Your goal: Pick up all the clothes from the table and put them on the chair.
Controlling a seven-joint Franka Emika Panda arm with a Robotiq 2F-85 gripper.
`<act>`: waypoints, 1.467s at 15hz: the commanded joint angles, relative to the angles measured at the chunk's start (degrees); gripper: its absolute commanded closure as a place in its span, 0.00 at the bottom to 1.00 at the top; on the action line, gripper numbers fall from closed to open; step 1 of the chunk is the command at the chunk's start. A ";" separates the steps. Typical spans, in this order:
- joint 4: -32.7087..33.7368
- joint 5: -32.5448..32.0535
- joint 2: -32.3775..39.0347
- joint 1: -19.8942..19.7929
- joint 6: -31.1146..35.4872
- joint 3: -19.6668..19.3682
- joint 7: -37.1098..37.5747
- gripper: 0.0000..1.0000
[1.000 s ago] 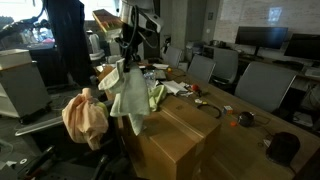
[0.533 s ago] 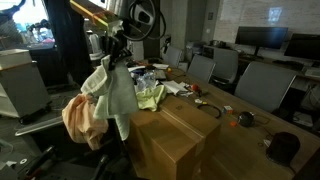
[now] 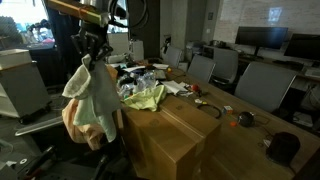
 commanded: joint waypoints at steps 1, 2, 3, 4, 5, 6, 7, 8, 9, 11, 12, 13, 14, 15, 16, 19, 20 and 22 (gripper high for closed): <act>-0.14 -3.53 -2.49 3.74 -2.08 2.71 -3.12 0.98; -0.32 -4.38 -2.59 4.74 -2.20 3.18 -4.29 0.98; -0.52 -5.23 -2.94 5.53 -2.39 3.56 -5.06 0.98; -0.92 -6.40 -3.35 6.13 -2.57 3.80 -5.90 0.98; -1.37 -7.47 -3.94 6.59 -2.94 3.97 -6.47 0.98; -1.87 -8.68 -4.53 6.96 -3.19 4.03 -6.99 0.98; -2.49 -9.96 -5.36 7.10 -3.50 4.08 -7.32 0.98; -3.02 -11.27 -6.00 7.20 -3.62 4.12 -7.50 0.98; -3.67 -12.51 -6.96 7.25 -3.90 4.13 -7.59 0.98; -4.71 -14.22 -8.53 7.57 -4.05 4.07 -7.88 0.98; -5.13 -14.90 -9.18 7.79 -4.12 4.15 -7.97 0.98; -5.37 -15.21 -9.60 8.18 -4.19 4.23 -8.12 0.98; -5.59 -15.70 -10.02 8.48 -4.42 4.39 -8.10 0.98; -5.62 -15.75 -10.28 9.07 -4.95 4.61 -8.21 0.98; -5.65 -15.80 -10.44 9.63 -5.39 4.83 -8.22 0.98; -4.56 -14.50 -9.29 12.33 -7.42 5.74 -8.82 0.98; -4.27 -14.39 -8.90 13.11 -7.64 6.15 -8.72 0.98; -3.13 -13.88 -7.75 15.06 -9.13 6.79 -9.35 0.98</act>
